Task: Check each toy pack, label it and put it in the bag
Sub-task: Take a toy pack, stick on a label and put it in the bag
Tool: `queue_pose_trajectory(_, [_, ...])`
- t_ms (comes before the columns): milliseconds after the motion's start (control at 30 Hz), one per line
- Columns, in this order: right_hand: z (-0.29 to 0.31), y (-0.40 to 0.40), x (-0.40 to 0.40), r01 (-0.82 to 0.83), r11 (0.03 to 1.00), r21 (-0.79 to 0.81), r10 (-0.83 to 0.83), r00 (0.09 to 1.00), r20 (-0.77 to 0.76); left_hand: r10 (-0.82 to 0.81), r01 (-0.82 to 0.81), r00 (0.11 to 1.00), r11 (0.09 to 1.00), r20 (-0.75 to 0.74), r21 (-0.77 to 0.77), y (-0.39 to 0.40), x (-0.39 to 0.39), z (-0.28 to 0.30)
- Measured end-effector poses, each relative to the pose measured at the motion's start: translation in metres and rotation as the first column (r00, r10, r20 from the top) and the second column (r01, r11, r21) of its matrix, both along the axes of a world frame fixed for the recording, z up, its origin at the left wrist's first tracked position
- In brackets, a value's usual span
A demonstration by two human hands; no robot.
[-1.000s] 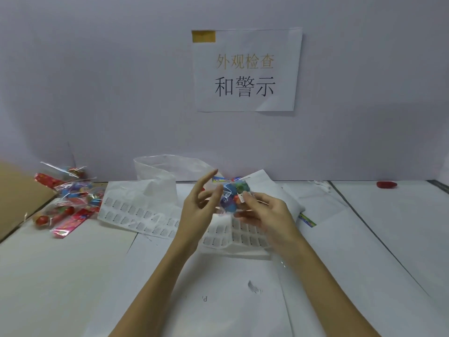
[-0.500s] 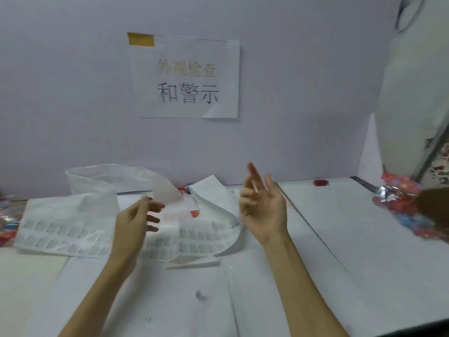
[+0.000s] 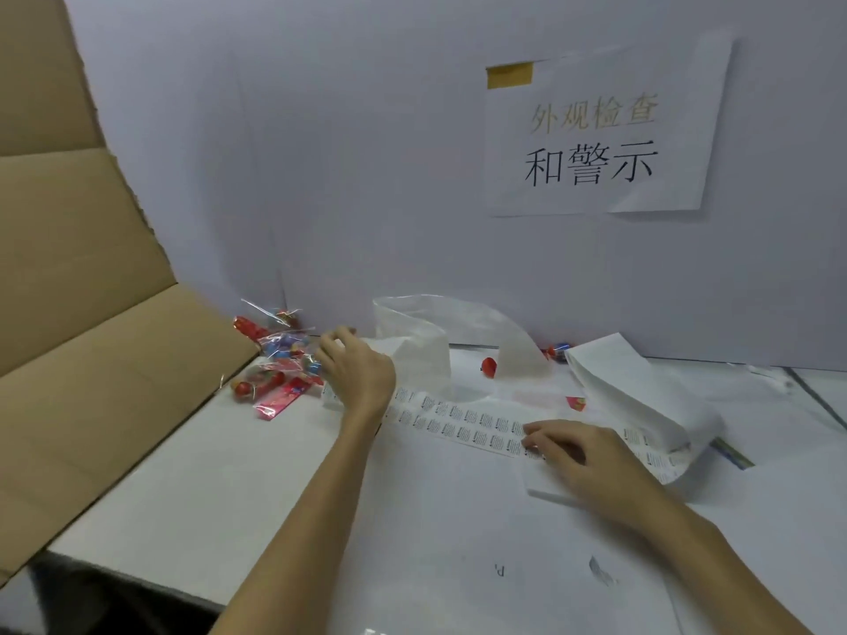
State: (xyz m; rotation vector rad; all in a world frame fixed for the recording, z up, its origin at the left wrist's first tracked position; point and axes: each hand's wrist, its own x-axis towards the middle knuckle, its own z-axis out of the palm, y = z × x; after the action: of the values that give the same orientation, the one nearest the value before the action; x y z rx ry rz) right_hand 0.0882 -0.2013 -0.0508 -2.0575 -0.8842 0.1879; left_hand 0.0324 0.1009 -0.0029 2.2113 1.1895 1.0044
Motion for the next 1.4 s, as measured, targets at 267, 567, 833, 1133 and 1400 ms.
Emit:
queue_pose_trajectory(267, [-0.001, 0.0, 0.006, 0.012, 1.0, -0.014, -0.011, 0.997, 0.077, -0.238, 0.238, 0.799, 0.969, -0.553, -0.073, 0.095, -0.024, -0.012])
queue_pose_trajectory(567, [0.0, -0.002, 0.006, 0.007, 0.999, -0.035, -0.005, 0.998, 0.068, -0.148, 0.194, 0.923, 0.976, -0.356, 0.096, 0.1, -0.02, -0.024])
queue_pose_trajectory(833, [0.003, 0.0, 0.004, 0.018, 0.999, -0.049, -0.016, 0.999, 0.031, -0.321, 0.192, 0.915, 0.878, 0.243, 0.438, 0.017, -0.013, 0.007])
queue_pose_trajectory(1133, [0.016, -0.005, 0.017, 0.319, 0.843, 0.434, 0.038, 0.768, -0.639, -0.828, 0.678, 0.56, 0.445, -0.019, 0.585, -0.127, 0.0, -0.033])
queue_pose_trajectory(1400, [0.011, -0.009, 0.015, 0.299, 0.81, 0.504, 0.043, 0.828, -0.56, -0.944, 0.845, 0.323, 0.259, -0.062, 0.467, -0.136, -0.014, -0.041])
